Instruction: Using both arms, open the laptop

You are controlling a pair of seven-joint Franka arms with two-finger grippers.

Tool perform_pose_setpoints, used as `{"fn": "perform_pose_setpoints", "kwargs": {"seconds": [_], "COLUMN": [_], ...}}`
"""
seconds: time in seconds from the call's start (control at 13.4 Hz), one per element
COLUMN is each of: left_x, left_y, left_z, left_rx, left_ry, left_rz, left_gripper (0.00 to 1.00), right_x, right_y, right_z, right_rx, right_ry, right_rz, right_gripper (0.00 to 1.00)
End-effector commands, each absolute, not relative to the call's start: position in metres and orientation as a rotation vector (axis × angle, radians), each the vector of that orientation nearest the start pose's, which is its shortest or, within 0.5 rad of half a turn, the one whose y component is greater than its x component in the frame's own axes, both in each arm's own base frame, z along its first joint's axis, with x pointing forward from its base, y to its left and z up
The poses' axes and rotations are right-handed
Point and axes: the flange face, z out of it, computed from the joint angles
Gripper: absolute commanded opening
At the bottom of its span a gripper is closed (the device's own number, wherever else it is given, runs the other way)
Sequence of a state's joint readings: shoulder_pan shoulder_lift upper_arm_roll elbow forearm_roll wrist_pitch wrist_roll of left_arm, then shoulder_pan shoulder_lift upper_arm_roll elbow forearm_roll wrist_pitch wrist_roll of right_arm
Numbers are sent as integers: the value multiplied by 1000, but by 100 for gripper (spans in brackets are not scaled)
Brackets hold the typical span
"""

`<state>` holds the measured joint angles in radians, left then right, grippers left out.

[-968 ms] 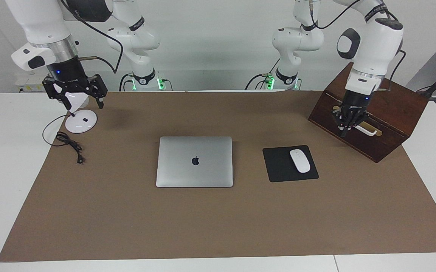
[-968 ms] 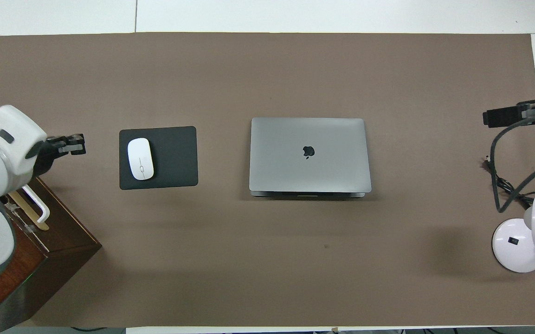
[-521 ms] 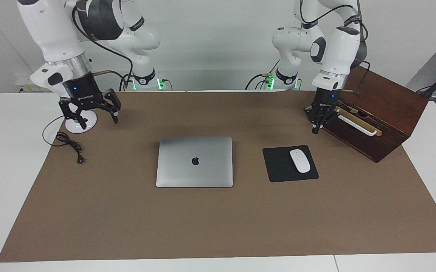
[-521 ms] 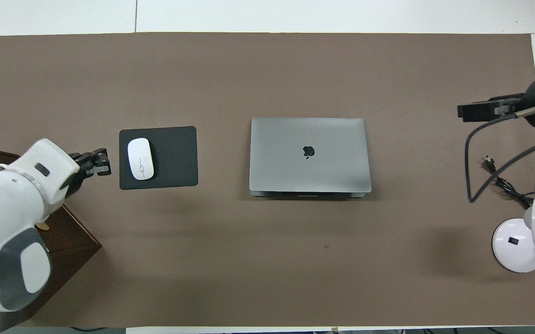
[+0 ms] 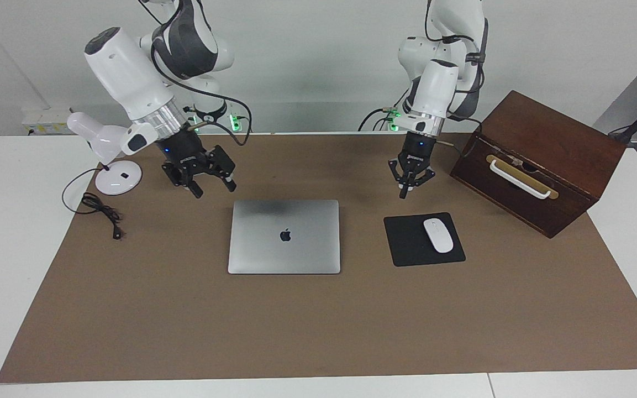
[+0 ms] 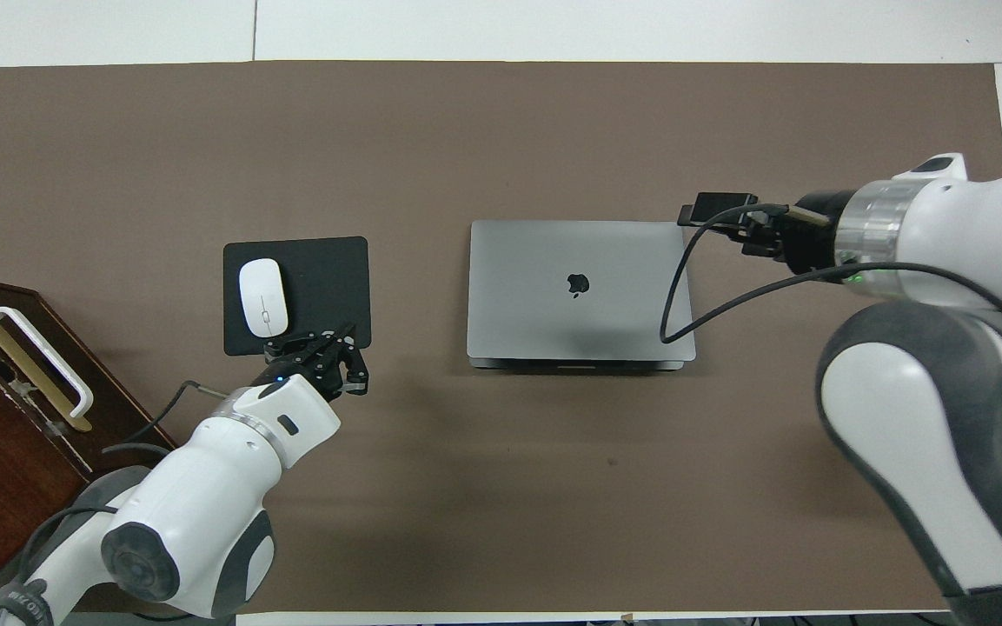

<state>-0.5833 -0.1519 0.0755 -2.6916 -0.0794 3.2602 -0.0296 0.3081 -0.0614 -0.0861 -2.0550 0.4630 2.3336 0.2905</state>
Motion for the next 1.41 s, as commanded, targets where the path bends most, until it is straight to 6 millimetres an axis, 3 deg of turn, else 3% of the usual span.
{"fn": "perform_pose_setpoints", "kwargs": {"seconds": [0.0, 0.15, 0.3, 0.37, 0.45, 0.6, 0.89, 1.12, 1.34], "left_x": [392, 387, 380, 375, 369, 372, 386, 394, 399], "left_y": [-239, -247, -260, -267, -276, -279, -295, -304, -309], "left_z": [344, 340, 328, 315, 310, 305, 297, 290, 286], "left_rx": [-3086, -3078, -3064, -3055, -3055, -3055, -3042, -3000, -2988], "left_ry": [681, 724, 782, 812, 851, 855, 886, 984, 1010], "left_rz": [-1203, -1205, -1222, -1228, -1210, -1198, -1197, -1192, -1190], "left_gripper": [0, 0, 0, 0, 0, 0, 0, 0, 0], "right_x": [520, 512, 516, 515, 508, 501, 495, 489, 475], "right_y": [146, 155, 121, 116, 126, 129, 165, 179, 197], "right_z": [472, 466, 465, 470, 466, 463, 462, 459, 441], "right_rx": [-2594, -2608, -2677, -2698, -2699, -2658, -2549, -2484, -2398], "right_ry": [548, 508, 440, 392, 377, 486, 701, 813, 920], "right_rz": [-252, -230, -145, -48, -7, -106, -214, -230, -227], "right_gripper": [100, 100, 100, 100, 100, 100, 100, 100, 100]}}
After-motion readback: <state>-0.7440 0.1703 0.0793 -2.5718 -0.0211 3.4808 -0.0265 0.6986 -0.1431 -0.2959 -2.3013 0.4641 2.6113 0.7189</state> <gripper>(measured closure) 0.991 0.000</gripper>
